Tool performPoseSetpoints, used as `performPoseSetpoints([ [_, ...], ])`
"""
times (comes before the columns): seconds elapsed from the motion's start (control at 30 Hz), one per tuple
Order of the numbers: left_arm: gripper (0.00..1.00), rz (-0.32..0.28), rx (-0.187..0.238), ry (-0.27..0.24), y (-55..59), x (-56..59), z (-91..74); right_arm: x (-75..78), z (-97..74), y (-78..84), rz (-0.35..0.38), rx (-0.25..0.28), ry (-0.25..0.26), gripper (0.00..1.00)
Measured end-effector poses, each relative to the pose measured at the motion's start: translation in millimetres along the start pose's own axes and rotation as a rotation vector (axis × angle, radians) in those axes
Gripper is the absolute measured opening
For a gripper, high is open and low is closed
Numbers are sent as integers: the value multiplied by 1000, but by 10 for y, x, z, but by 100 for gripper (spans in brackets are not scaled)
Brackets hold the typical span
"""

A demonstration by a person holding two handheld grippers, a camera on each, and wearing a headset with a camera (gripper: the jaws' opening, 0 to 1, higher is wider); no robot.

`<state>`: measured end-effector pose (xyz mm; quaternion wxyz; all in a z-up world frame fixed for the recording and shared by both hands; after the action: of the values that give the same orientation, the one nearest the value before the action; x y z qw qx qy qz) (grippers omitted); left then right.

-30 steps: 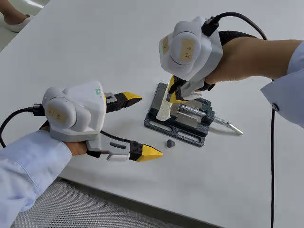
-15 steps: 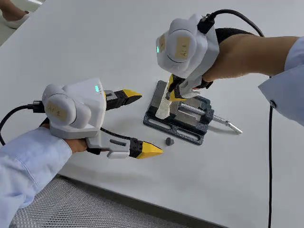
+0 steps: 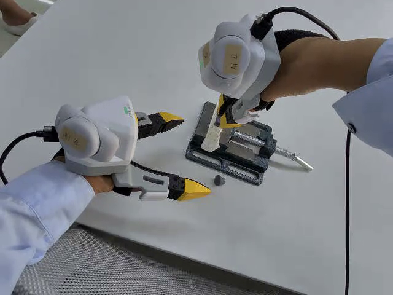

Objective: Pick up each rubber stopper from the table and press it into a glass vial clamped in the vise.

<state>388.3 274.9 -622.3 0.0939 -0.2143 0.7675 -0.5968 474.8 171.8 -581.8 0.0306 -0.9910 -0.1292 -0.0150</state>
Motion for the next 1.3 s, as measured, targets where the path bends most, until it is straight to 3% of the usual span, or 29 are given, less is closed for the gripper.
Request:
performPoseSetpoints([
  [0.3,77,0,2,-7,0,-3,-3,-4,13,-16,-8,-25,2,6],
  [1.0,76,2,1,-10,-22,-10,-17,14,-1,37,22,43,-15,9],
  [1.3,76,2,-2,-14,-18,-27,-25,41,-91,100,61,84,-13,13],
])
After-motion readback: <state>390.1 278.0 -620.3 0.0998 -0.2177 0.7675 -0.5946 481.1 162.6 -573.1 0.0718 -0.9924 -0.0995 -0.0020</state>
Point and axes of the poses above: the centre of the closed fingertips' face, and the gripper's own axes: z roughly forward along the fingers, x roughly to its right, y roughly out of its underside, the point moved 8 cm from there along -z, roughly backward along the fingers, and after that the axes turned 2 degrees about -y, right-handed, at the moved point
